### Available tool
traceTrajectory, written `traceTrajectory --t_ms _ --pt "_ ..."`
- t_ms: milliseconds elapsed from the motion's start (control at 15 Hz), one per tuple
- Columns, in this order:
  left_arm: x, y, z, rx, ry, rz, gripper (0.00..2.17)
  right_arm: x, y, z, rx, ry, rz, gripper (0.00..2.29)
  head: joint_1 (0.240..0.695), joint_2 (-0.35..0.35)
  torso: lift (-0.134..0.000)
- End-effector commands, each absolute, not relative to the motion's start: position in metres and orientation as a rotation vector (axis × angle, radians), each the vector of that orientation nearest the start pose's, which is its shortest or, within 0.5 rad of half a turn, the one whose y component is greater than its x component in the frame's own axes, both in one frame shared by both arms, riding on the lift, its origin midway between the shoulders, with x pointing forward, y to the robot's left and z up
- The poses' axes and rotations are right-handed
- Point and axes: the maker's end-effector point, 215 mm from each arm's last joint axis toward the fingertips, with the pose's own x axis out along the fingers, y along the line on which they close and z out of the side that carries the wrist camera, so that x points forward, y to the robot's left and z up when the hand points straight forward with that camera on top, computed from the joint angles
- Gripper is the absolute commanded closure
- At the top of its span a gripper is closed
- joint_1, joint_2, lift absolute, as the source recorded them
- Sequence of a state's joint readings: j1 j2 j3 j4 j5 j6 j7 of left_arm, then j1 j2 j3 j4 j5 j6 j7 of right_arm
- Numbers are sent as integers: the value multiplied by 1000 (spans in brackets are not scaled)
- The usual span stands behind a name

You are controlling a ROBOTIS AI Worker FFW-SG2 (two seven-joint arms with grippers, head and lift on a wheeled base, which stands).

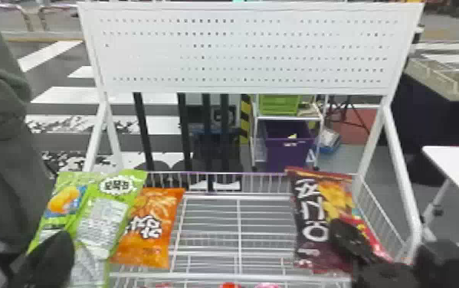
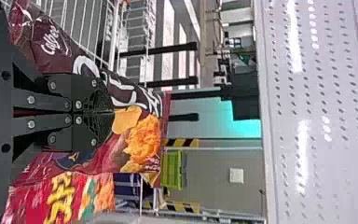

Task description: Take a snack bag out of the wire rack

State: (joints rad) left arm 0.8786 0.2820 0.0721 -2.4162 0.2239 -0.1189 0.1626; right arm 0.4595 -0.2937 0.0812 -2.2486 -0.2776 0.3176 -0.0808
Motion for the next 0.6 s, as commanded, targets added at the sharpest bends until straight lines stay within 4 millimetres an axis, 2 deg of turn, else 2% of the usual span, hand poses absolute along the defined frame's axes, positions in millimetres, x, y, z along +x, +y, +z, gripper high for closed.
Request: traceTrajectory --t_ms 0,200,533 --pt "358 268 -244 -3 -76 -1 1889 423 -230 -300 25 99 120 2250 499 0 0" --pt "358 264 -245 -7 -76 -7 1889 382 -255 -282 12 59 72 2250 499 0 0" --pt "358 264 -245 -7 -74 -7 1889 349 -263 -274 -8 44 47 2250 499 0 0"
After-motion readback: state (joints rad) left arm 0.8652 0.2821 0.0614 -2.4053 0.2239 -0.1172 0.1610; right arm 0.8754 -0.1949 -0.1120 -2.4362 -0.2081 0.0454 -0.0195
